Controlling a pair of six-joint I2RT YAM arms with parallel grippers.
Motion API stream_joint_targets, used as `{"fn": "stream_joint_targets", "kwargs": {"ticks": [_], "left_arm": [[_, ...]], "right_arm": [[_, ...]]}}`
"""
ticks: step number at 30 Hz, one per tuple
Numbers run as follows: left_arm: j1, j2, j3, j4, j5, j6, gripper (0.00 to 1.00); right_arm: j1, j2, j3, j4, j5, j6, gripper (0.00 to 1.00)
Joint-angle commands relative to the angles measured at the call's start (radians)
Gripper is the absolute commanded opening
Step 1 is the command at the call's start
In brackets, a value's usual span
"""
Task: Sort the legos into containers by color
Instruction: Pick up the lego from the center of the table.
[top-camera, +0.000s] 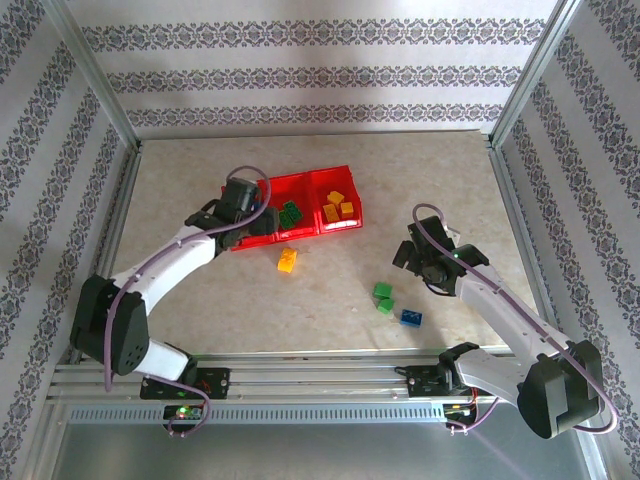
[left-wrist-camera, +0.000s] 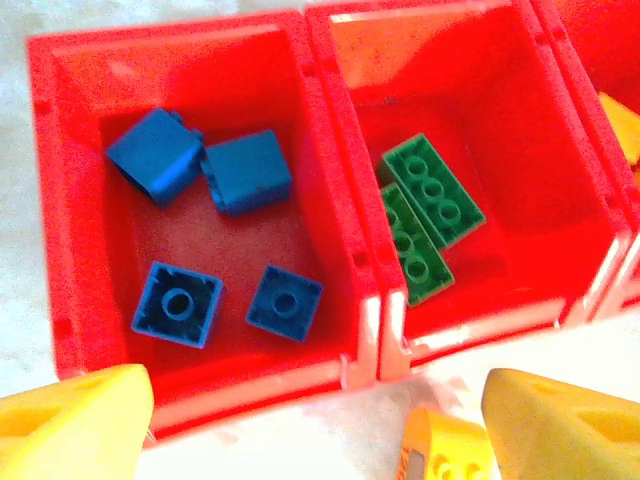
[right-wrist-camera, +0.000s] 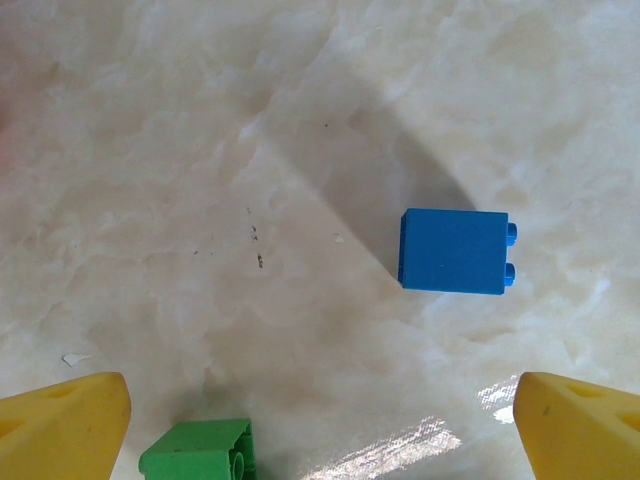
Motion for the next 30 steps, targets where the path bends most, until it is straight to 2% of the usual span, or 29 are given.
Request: {"fn": "stream_joint_targets", "kwargs": {"ticks": [1,7,12,23,30], "left_arm": [[-0.052,-0.032,-0.035,-0.031,-0.049,-0.038,0.87],[-0.167,-0.018,-0.063,-0.03,-0.081,-0.051,0.87],[-0.233,0.054,-0.06,-0.031,-0.064,-0.068,0.84],[-0.264,0.164,-0.054,-0.013,-0.038,-0.076,0.73],[-0.269,0.243,-0.04,-0.019,-0.073,-0.07,0.71]], "right_arm": [[-0.011,-0.009,-0.02,-0.01,0.022,0.017,0.98],[-0.012,-0.014,-0.034,-0.009,0.023,0.031,0.98],[-0.013,-0.018,-0.04,-0.013,0.024,0.036,0.98],[-0.021,-0.028,-0.037,-0.019,0.031,0.034,0.98],[-0.024,-0.019,-0.039,-0.016,0.029,0.033,0.98]]}}
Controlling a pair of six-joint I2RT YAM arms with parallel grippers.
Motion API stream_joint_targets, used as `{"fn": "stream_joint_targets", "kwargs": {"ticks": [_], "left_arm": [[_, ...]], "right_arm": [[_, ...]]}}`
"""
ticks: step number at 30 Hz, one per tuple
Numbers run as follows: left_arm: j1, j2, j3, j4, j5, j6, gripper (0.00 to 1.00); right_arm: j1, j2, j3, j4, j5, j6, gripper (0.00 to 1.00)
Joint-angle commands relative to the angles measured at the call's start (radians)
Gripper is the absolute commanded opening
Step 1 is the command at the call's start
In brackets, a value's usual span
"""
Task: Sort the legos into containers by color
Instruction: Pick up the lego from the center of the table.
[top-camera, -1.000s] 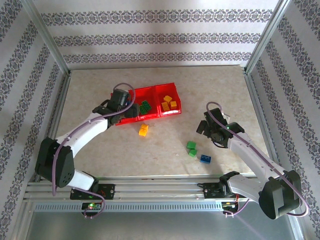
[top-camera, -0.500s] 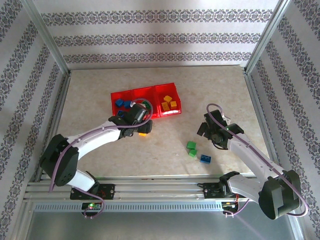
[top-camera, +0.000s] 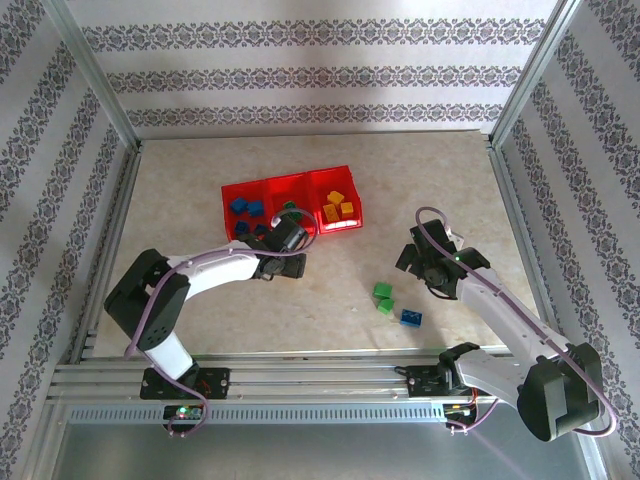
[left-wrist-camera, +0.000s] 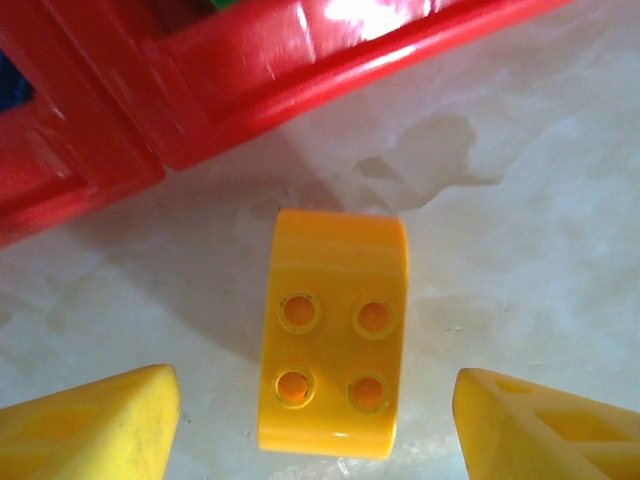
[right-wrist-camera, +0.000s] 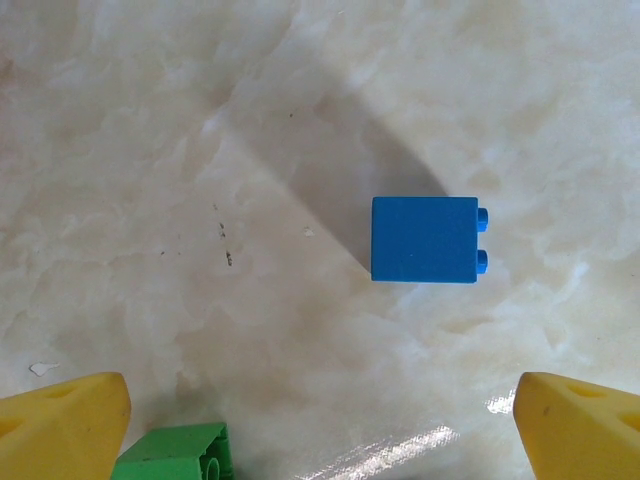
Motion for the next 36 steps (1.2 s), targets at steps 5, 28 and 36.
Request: {"fn": "stream_joint_targets", "kwargs": {"ticks": [5,28,36], "left_arm": [[-0.016,0.056,0.029,0.009,-0.058,0.015,0.68],[-0.03,0.067,0.079,0.031,-0.004,0.025,0.35],[-0.046,0.033,0.135,0.071,0.002,0.042,0.34]], "right_arm": [[-0.008,0.0,-0.008,-0.009,0.022,0.011,0.98],[-0.014,0.022,-0.024,0.016,0.016,0.017,0.98],[-0.014,0.005,-0.036,0.017,0.02,0.023,0.98]]}}
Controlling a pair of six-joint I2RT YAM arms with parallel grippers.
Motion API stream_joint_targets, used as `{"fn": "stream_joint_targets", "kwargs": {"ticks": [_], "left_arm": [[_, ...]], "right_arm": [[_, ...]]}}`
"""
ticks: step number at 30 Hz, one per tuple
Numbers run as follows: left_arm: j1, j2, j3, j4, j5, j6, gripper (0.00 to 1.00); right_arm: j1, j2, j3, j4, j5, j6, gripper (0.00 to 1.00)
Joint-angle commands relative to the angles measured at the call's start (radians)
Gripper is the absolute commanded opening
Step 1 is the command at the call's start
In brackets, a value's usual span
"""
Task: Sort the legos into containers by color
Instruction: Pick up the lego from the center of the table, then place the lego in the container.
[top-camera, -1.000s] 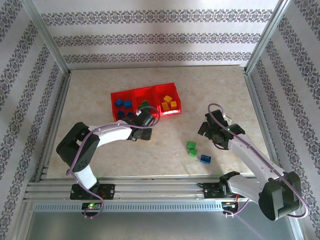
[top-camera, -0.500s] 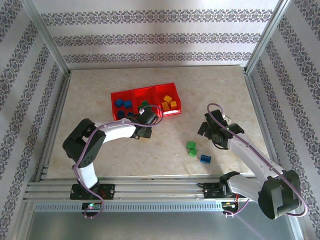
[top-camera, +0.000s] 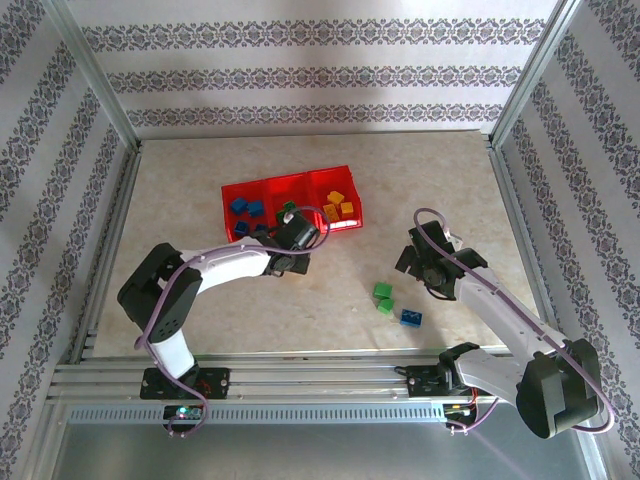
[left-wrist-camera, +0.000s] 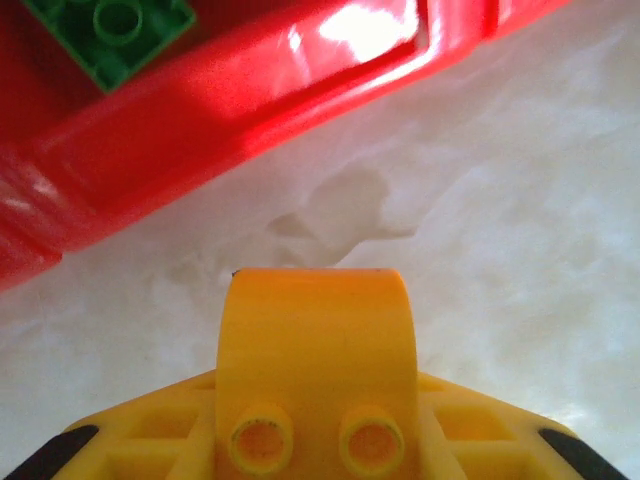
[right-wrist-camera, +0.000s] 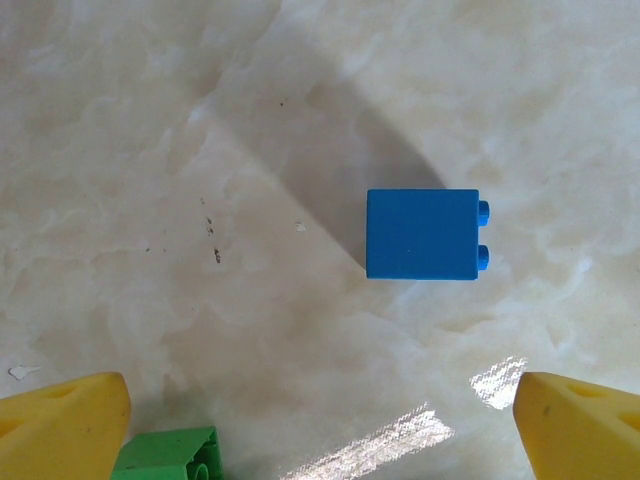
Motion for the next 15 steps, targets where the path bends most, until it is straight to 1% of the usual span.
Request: {"fn": "stream_joint_targets", "kwargs": {"ticks": [1,8,12,15], "left_arm": [[-0.009,-0.025,0.059,0.05,0.0,0.025,0.34],[-0.009,0.075,0.259,0.07,-0.02,0.074,0.34],[-0.008,0.164,0.403,0.041,-0.061,0.125,0.34],[0.002,0.242,0.528,-0.011,-0.094,0.153,0.35]], "right_arm": [[-0.014,-0.012,-0.019,0.0,0.019,0.022,0.98],[-0.014,-0.023,-0.024,-0.002,0.019,0.024,0.98],[-0.015,-0.035,-0.024,-0.003,0.023,0.024,0.98],[-0.015,-0.046,-0.024,-0.007,0.027,0.023,0.98]]}}
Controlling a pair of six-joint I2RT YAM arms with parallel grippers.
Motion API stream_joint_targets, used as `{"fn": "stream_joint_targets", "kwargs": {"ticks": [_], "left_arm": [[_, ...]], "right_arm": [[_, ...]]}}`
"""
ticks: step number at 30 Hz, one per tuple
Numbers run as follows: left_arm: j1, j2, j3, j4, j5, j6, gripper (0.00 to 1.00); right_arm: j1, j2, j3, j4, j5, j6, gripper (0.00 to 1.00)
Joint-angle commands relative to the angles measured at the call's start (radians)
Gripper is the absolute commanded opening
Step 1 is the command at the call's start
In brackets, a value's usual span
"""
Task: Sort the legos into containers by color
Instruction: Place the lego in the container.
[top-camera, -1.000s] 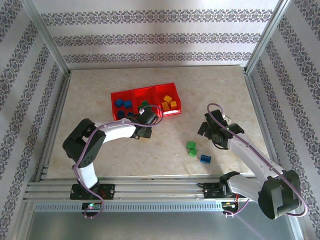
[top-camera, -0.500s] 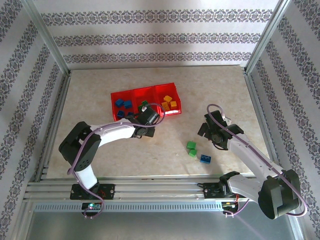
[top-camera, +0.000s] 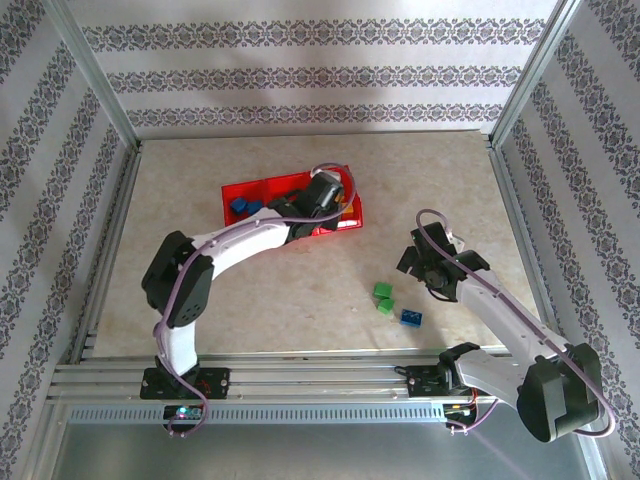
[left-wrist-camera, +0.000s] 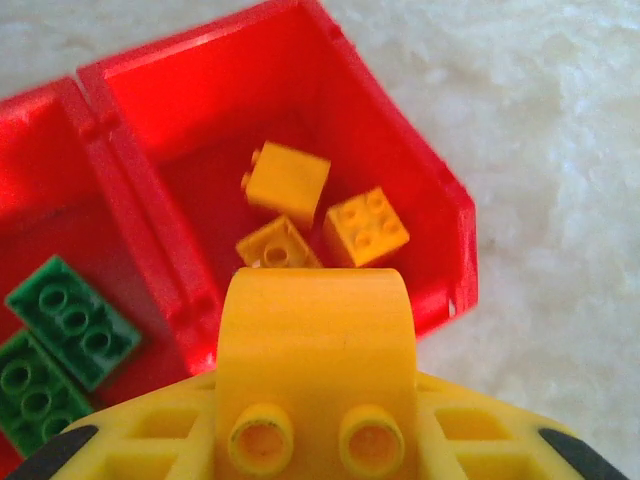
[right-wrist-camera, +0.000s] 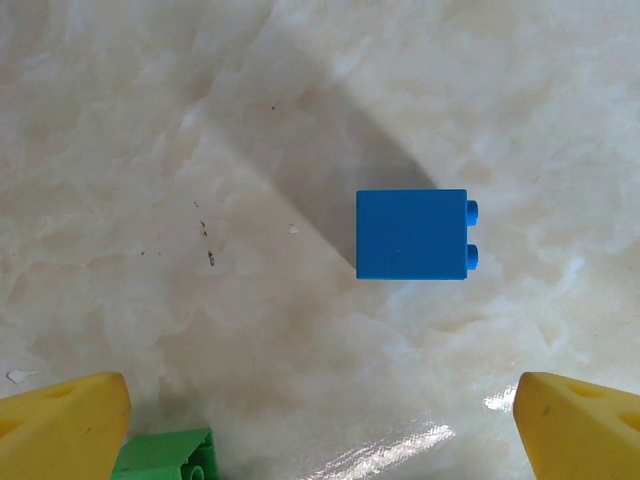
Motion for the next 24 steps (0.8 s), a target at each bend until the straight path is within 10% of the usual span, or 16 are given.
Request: {"fn": "stream_joint_targets", "kwargs": {"ticks": [1,24], "left_arm": [[0.008,0.08,0.12,-0.062,-0.055,0.065,0.34],[0.108,0.413,0.566,-0.276,-0.046,0.046,0.43]], "right_arm": [[-0.009,-0.024,-0.011,-0.008,0.027,0.018,0.98],[-0.016,-0.079,-0.027,-0.017,0.039,0.025,0.98]]}}
